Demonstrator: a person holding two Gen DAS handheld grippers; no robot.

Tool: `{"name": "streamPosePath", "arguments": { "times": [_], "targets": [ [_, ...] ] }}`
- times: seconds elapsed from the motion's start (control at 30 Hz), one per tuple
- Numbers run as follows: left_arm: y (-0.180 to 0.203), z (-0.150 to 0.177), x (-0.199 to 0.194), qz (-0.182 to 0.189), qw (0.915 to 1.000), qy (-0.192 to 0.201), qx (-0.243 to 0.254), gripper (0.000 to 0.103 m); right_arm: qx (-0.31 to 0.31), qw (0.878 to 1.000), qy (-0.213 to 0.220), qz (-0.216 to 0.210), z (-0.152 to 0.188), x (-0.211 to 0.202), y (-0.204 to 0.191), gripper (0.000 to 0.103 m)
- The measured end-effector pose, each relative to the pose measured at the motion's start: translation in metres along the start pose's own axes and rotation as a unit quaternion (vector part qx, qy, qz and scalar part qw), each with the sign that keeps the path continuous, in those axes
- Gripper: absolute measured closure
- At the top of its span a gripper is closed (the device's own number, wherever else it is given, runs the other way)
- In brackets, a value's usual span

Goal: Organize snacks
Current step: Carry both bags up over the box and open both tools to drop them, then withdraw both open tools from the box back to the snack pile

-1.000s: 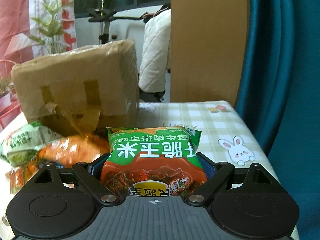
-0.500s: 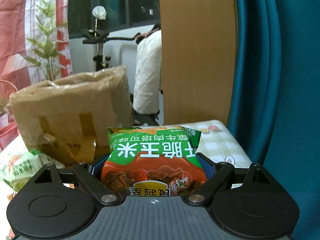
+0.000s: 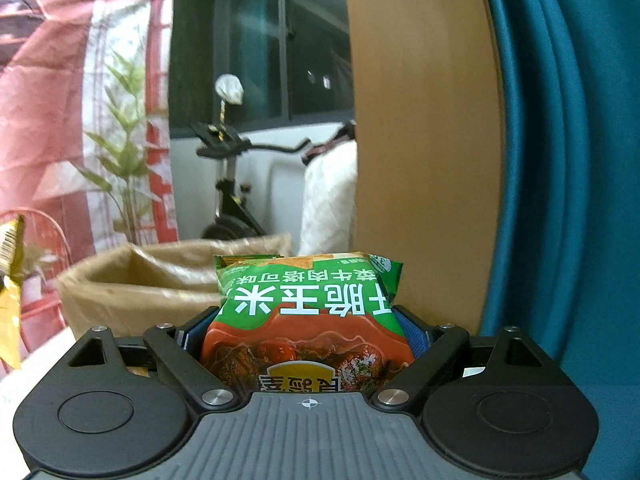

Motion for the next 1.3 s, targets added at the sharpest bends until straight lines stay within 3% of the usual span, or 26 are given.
{"name": "streamPosePath", "arguments": {
  "times": [0.27,0.53,0.77,0.93,1.07,1.3],
  "targets": [
    [-0.007,-0.033,0.026,-0.01,0.9998,0.004,0.019,0.024,-0.02,0.998,0.031,-0.041,-0.051,0.027,-0.028,0.016],
    [-0.021,-0.069,0.086,-0.01,0.9995,-0.027,0.011,0.024,-0.061,0.995,0.033,-0.078,-0.085,0.097,-0.067,0.016],
    [-0.036,-0.083,0.141,-0.007,0.9967,-0.08,-0.014,0.024,-0.029,0.995,-0.009,-0.091,-0.088,0.159,-0.07,0.016],
    [-0.045,-0.081,0.162,0.009,0.9932,-0.108,-0.042,0.017,-0.01,0.994,-0.051,-0.093,-0.08,0.192,-0.069,0.012],
    [-0.048,-0.072,0.163,0.008,0.9912,-0.123,-0.049,0.014,-0.002,0.994,-0.05,-0.095,-0.076,0.19,-0.069,0.005],
    [-0.051,-0.074,0.152,0.002,0.9922,-0.119,-0.037,0.008,0.014,0.994,-0.041,-0.102,-0.066,0.158,-0.059,0.005]
  ]
}}
Point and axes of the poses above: each gripper's, at about its wrist camera, not at the fingertips, and x roughly the way its jaws point, y to its right, z to its underside, the point moved 1 cm from there along x, roughly the way its jaws point, and after that the axes turned 8 degrees about -y, right-handed, at the moved point
